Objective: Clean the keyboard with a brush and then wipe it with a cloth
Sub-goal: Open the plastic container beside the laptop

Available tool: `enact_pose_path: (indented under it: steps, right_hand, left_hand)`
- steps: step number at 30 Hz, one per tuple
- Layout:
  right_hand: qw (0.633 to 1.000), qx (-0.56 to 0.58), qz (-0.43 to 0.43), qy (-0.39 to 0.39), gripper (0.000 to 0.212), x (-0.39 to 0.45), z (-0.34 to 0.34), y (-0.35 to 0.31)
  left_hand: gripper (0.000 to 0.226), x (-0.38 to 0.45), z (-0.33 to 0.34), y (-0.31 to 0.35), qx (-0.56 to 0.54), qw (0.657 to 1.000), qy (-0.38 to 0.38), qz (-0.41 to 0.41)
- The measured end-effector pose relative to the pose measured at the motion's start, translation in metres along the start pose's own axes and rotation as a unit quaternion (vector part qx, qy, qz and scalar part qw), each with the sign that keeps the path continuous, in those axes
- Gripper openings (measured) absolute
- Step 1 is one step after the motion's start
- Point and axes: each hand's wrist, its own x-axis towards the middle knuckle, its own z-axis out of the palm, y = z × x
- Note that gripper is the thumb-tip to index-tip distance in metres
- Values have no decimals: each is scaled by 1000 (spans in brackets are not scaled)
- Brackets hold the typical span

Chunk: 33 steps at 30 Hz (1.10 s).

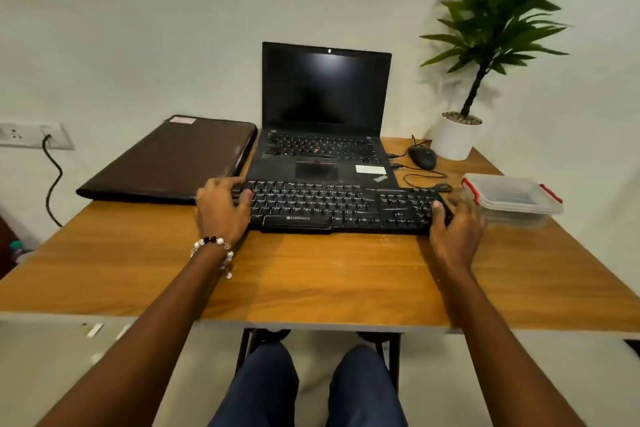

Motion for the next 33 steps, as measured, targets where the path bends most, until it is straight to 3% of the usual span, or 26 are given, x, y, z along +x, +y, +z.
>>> enact_pose_path:
  steps: [4, 16, 25, 33]
  right_hand:
    - [999, 33, 35, 6, 43, -1, 0, 0]
    - [995, 67, 73, 19, 41, 1, 0, 5]
    - [987, 56, 125, 84, 40, -12, -20, 11]
    - [986, 25, 141, 84, 44, -28, -38, 12]
  left_hand:
    - [41, -13, 5, -11, -55, 994, 13, -90]
    - [57, -11, 9, -15, -45, 995, -2, -90]
    - [44, -24, -8, -21, -81, 985, 43, -143]
    - [42, -43, -22, -18, -69, 987, 34, -143]
